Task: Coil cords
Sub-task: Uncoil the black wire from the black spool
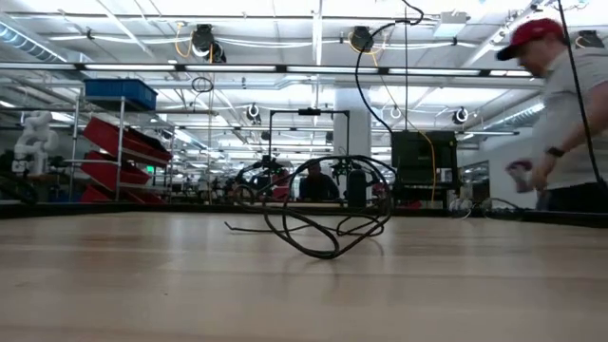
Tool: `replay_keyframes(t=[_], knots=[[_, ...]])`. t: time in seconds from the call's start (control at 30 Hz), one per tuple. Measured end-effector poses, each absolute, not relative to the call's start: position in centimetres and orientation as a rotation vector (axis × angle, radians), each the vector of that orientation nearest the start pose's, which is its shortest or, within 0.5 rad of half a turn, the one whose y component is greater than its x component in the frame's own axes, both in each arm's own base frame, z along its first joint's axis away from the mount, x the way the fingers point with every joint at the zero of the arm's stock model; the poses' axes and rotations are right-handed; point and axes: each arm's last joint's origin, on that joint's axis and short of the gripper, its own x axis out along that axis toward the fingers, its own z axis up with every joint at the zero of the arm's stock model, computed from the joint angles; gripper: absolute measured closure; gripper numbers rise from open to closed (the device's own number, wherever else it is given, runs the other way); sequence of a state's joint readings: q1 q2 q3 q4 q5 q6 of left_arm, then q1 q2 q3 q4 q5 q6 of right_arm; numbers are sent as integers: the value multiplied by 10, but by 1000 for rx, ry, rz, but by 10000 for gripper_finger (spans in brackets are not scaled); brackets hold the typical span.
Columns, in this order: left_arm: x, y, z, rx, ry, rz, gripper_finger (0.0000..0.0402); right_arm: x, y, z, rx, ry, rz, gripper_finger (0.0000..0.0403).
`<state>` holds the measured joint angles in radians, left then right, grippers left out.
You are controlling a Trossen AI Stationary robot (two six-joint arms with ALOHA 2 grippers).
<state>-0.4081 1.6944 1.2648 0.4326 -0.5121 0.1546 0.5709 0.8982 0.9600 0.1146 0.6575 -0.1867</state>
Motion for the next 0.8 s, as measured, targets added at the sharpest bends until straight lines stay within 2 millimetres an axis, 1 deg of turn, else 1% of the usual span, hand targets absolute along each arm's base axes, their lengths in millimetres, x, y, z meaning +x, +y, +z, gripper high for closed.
replay_keyframes(t=[0.17,0.37,0.43,0.6,0.7,0.8], knots=[[369,-137,326,112,-66,107,153,166,85,401,-83,-136,-99,403],[371,-135,325,102,-75,58,146,166,86,401,-83,-134,-99,403],[375,-135,322,93,-96,58,146,167,86,400,-84,-133,-99,403],[390,-135,304,94,-131,87,146,167,86,400,-79,-133,-101,403],[393,-133,299,150,-130,159,147,167,86,400,-77,-132,-101,403],[394,-132,298,185,-120,181,160,167,86,400,-77,-133,-101,403]])
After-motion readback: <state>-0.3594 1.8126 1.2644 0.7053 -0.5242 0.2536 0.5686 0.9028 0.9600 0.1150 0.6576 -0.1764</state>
